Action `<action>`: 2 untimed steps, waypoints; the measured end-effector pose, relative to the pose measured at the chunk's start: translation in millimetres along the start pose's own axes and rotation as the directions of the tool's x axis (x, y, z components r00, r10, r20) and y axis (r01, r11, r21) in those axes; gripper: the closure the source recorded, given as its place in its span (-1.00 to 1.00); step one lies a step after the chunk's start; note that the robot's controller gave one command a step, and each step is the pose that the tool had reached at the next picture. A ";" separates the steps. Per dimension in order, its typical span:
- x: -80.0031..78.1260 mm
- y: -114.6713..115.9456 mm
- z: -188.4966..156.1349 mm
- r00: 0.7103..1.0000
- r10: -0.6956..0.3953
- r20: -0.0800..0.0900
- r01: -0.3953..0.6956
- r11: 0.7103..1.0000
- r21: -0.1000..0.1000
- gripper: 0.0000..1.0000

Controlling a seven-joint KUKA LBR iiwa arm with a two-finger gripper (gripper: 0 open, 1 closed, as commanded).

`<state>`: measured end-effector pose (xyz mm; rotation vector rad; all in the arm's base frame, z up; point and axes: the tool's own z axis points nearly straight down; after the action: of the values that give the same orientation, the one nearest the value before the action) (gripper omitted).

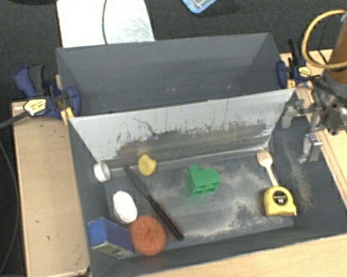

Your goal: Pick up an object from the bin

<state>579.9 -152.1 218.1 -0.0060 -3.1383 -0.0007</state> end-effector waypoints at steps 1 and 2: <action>-1.7 0.8 -4.4 1.000 -0.005 0.008 0.004 1.000 0.001 -1.00; 46.7 45.0 35.0 0.998 0.055 0.009 -0.055 0.998 0.000 -1.00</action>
Offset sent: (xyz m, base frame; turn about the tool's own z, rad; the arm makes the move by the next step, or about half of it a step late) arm -0.0469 0.0449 -0.0352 0.0554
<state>533.3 -106.9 183.3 -0.0926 -3.1463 0.0006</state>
